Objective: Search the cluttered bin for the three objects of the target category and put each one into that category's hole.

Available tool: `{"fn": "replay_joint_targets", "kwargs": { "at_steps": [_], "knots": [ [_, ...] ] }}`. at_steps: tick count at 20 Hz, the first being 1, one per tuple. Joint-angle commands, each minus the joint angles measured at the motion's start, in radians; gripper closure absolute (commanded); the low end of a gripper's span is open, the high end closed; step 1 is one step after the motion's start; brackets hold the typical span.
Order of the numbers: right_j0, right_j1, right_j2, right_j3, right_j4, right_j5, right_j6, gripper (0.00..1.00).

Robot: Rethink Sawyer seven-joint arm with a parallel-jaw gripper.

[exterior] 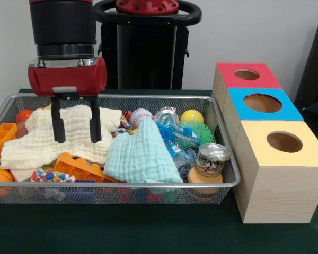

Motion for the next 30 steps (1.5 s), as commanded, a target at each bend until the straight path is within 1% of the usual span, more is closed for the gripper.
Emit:
{"fn": "replay_joint_targets", "kwargs": {
  "at_steps": [1,5,9,13,15,17,22,26,29,30],
  "knots": [
    [-0.036,0.027,0.003,0.082,-0.072,-0.023,-0.309,0.00],
    [-0.057,0.039,0.005,0.094,-0.077,-0.030,-0.326,0.00],
    [-0.070,0.054,0.005,0.095,-0.106,-0.039,-0.358,0.00],
    [-0.071,0.062,0.006,0.091,-0.135,-0.061,-0.355,0.00],
    [-0.063,0.094,-0.003,0.066,-0.172,-0.089,-0.350,0.00],
    [-0.068,0.139,0.000,0.037,-0.196,-0.112,-0.366,0.00],
    [-0.059,0.229,0.009,-0.030,-0.220,-0.132,-0.385,0.00],
    [-0.016,0.201,-0.014,-0.027,-0.226,-0.142,-0.297,0.00],
    [-0.008,0.223,-0.004,-0.055,-0.206,-0.114,-0.305,0.00],
    [-0.016,0.243,0.002,-0.068,-0.202,-0.110,-0.324,0.00]
  ]
}}
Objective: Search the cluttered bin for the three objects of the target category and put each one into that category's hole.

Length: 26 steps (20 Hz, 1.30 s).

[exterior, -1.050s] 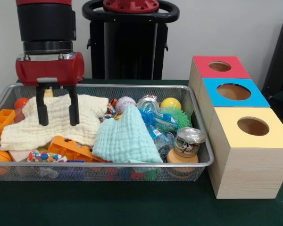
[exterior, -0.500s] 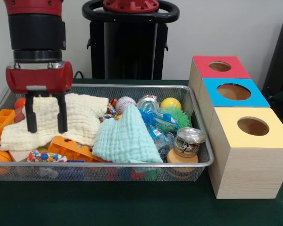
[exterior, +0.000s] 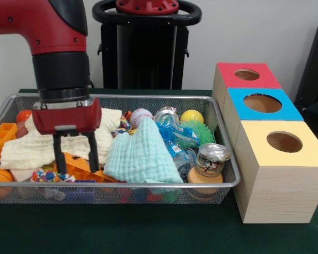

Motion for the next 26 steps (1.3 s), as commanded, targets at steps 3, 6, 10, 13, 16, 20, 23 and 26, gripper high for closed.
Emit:
{"fn": "replay_joint_targets", "kwargs": {
  "at_steps": [3,6,10,13,16,20,23,26],
  "knots": [
    [0.014,0.128,0.023,-0.115,-0.030,0.038,-0.362,0.00],
    [-0.009,0.138,0.028,-0.105,-0.023,0.042,-0.384,0.00],
    [-0.035,0.147,0.032,-0.088,-0.019,0.043,-0.410,0.00],
    [-0.047,0.141,0.034,-0.074,-0.010,0.052,-0.420,0.00],
    [-0.058,0.126,0.045,-0.064,0.017,0.081,-0.446,0.00],
    [-0.076,0.113,0.055,-0.054,0.049,0.117,-0.489,0.00],
    [-0.083,0.008,0.059,0.002,0.099,0.171,-0.478,0.00],
    [-0.086,-0.024,0.063,0.006,0.124,0.207,-0.510,0.00]
  ]
}}
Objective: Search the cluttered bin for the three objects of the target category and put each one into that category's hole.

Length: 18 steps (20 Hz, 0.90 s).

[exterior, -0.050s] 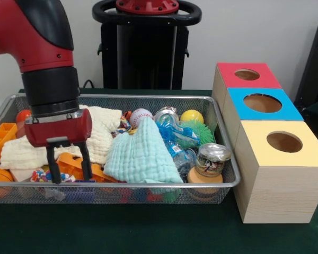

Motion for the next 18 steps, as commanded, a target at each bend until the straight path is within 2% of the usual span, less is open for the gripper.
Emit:
{"fn": "replay_joint_targets", "kwargs": {
  "at_steps": [1,5,11,15,18],
  "knots": [
    [-0.015,-0.097,0.037,0.033,0.058,0.185,-0.358,0.00],
    [-0.012,-0.090,0.027,0.035,0.046,0.160,-0.358,0.00],
    [0.043,-0.034,0.008,0.010,-0.003,0.113,-0.347,0.00],
    [0.051,0.024,0.002,-0.019,-0.037,0.074,-0.369,0.00],
    [0.056,0.030,-0.006,-0.012,-0.060,0.042,-0.345,0.00]
  ]
}}
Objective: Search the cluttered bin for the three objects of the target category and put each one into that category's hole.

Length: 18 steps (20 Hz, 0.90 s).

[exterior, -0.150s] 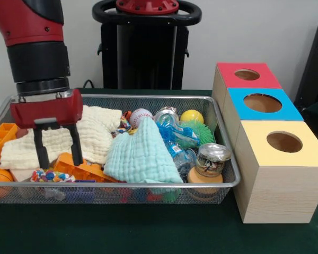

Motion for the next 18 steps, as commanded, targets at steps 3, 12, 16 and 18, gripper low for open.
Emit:
{"fn": "replay_joint_targets", "kwargs": {
  "at_steps": [3,12,16,18],
  "knots": [
    [0.033,0.082,-0.026,-0.004,-0.111,-0.034,-0.292,0.00],
    [-0.052,0.027,0.017,0.081,-0.072,0.029,-0.373,0.00],
    [-0.090,-0.075,0.047,0.167,-0.024,0.077,-0.375,0.00],
    [-0.097,-0.096,0.055,0.181,-0.017,0.084,-0.378,0.00]
  ]
}}
